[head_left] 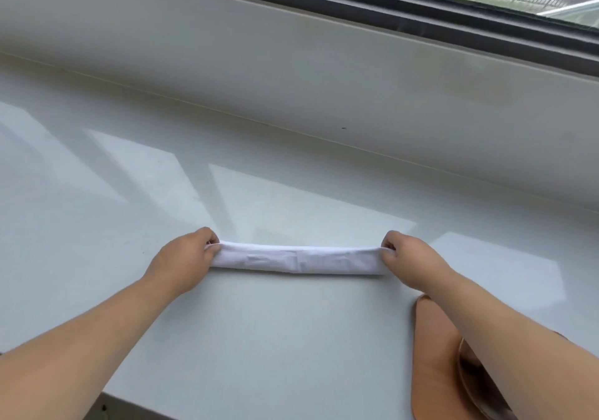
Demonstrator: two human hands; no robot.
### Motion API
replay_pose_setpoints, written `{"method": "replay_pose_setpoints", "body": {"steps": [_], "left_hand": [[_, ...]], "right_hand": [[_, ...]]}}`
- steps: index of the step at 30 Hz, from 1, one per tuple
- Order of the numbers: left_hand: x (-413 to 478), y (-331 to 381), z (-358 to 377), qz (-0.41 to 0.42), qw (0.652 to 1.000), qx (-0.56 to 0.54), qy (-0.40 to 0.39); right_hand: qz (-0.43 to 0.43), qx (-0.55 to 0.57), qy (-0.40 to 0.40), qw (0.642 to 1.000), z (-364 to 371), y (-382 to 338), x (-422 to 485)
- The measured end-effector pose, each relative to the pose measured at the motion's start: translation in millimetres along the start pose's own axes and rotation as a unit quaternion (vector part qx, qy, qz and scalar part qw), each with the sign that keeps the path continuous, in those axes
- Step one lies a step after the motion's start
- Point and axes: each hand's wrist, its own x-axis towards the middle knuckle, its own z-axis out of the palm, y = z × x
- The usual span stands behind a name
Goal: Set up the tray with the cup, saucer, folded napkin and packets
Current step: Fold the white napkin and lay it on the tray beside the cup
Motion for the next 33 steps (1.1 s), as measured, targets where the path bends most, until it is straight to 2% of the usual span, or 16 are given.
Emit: {"method": "replay_pose_setpoints", "body": {"steps": [5,12,14,17,18,20,24,28,33], "left_hand": [[35,-4,3,-0.054,0.999,0.004,0.006],[45,-13,2,-0.091,0.994,0.018,-0.06],[49,-9,-2,-0.115,0.99,-0.029,-0.078],[47,8,-19,-0.149,0.959,-0.23,-0.072],[43,19,-27,-0.144,0.947,-0.284,-0.051],[30,51,-43,-0.106,0.94,-0.323,0.007],[-2,130,-51,0.004,0.945,-0.321,0.063],[-20,204,-14,0.102,0.966,-0.236,0.018],[-29,251,55,0.122,0.975,-0.169,-0.072]], "right_hand": [[0.06,-0.017,-0.008,0.998,9,5,21],[0.13,0.017,-0.046,0.99,17,1,11],[0.147,0.058,-0.042,0.987,18,-2,7],[0.168,0.183,-0.039,0.968,19,-8,-3],[0.179,0.237,-0.038,0.954,21,-10,-8],[0.206,0.345,-0.035,0.915,23,-13,-18],[0.243,0.56,-0.05,0.791,28,-16,-34],[0.214,0.665,-0.054,0.713,30,-17,-43],[0.183,0.709,-0.031,0.681,34,-12,-51]]}}
